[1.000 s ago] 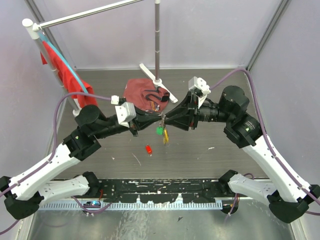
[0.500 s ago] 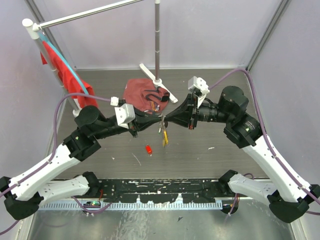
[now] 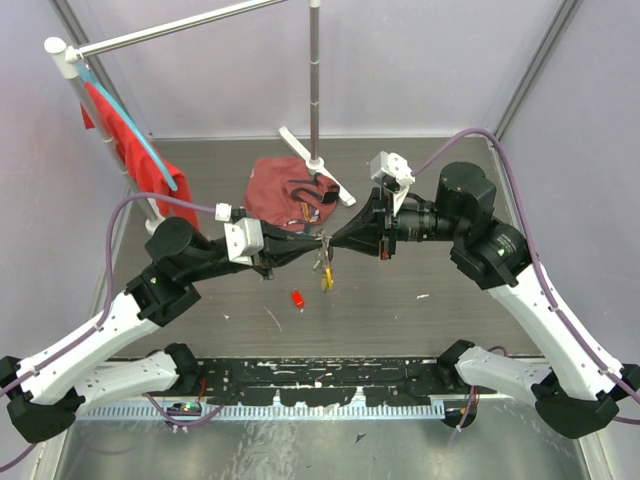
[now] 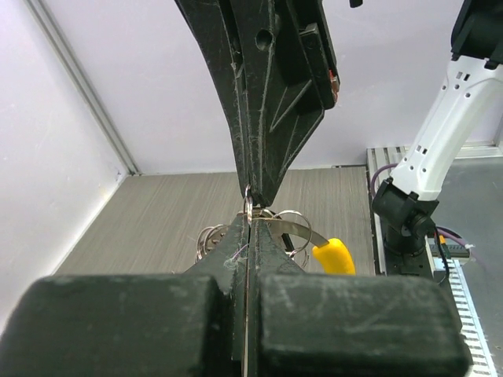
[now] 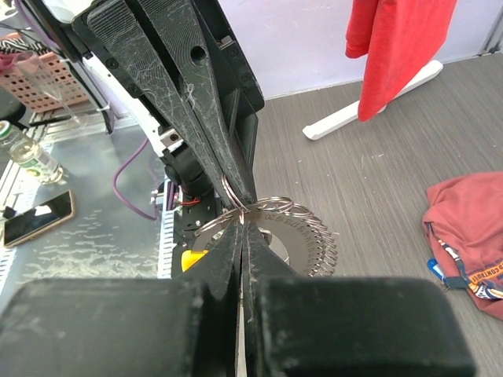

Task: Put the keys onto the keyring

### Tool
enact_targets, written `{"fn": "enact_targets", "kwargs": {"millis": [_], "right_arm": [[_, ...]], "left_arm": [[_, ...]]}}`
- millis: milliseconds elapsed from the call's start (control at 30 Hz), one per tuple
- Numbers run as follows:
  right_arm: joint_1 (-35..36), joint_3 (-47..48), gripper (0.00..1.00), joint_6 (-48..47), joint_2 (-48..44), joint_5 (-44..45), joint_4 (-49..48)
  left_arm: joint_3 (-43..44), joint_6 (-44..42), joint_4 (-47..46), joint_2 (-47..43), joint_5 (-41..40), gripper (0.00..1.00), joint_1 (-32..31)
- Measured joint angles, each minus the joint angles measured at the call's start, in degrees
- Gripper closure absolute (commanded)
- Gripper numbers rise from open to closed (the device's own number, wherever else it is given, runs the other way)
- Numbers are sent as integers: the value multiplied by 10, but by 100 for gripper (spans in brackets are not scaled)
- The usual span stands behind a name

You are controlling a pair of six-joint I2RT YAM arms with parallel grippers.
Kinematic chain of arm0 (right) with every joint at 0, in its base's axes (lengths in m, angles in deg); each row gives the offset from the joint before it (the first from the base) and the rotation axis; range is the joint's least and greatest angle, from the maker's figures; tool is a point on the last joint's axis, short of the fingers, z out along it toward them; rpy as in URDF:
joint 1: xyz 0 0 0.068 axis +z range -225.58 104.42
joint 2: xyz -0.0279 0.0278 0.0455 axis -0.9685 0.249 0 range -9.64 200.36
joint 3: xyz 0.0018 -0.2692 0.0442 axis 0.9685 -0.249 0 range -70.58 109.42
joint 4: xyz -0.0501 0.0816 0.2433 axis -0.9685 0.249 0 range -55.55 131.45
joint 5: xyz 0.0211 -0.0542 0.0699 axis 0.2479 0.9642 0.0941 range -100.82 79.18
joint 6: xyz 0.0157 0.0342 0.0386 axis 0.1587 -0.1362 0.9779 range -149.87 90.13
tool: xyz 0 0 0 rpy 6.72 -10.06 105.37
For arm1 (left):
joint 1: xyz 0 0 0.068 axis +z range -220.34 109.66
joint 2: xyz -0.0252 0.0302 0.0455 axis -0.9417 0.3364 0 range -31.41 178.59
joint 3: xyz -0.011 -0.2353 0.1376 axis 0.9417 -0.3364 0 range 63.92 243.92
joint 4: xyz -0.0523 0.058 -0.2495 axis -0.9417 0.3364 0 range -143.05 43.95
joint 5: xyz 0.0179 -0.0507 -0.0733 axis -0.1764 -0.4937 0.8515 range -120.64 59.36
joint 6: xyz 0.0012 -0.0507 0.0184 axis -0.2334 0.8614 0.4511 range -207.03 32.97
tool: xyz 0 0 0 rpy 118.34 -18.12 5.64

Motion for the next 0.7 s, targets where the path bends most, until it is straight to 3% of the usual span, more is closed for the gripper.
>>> {"fn": "enact_targets", "kwargs": {"millis": [700], "right_arm": [[0,15,98,-6,12,-53,34]], "left_arm": [[-5,-7,-15,-2,56,100,1]]}}
